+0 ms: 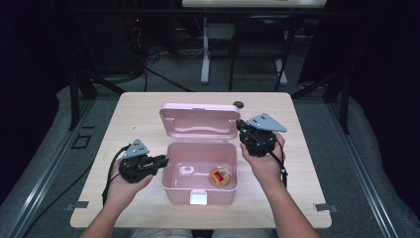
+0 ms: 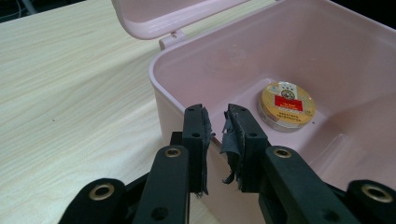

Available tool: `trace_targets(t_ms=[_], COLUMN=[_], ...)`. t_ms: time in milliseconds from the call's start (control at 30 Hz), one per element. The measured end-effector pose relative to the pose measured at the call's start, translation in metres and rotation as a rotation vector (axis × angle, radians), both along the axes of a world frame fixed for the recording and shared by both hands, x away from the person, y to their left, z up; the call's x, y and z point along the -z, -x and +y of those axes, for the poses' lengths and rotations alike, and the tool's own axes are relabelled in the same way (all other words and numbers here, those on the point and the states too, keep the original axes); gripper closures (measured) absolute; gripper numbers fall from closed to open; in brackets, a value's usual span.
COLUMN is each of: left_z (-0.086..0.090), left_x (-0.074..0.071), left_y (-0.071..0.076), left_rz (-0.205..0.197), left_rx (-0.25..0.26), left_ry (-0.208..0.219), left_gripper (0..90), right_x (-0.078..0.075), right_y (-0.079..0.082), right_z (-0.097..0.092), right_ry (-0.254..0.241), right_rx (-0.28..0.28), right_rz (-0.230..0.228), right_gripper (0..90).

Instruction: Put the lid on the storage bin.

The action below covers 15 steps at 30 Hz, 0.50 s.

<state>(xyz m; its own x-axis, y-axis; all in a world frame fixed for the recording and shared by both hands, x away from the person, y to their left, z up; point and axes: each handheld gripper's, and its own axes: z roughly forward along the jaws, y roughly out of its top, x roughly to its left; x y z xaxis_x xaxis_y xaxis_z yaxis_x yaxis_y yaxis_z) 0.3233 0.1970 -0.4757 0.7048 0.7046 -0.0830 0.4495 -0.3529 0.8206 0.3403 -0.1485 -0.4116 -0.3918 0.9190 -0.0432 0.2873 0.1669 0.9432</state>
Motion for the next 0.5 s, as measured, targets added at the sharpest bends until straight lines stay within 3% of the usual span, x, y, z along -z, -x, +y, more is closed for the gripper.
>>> trace_targets(t_ms=[200, 500], left_z=[0.0007, -0.0003], left_x=[0.0015, -0.0041], left_y=[-0.0015, -0.0044], left_rz=[0.016, -0.023], left_rx=[-0.001, -0.028], left_ry=[0.012, 0.017], left_gripper=[74.6, 64.1], right_x=[0.0003, -0.0003], right_y=[0.0017, 0.0027], right_z=[0.0000, -0.0021], right_ry=[0.001, -0.001], right_rx=[-0.004, -0.017], right_rz=[0.000, 0.012], right_gripper=[87.6, 87.4])
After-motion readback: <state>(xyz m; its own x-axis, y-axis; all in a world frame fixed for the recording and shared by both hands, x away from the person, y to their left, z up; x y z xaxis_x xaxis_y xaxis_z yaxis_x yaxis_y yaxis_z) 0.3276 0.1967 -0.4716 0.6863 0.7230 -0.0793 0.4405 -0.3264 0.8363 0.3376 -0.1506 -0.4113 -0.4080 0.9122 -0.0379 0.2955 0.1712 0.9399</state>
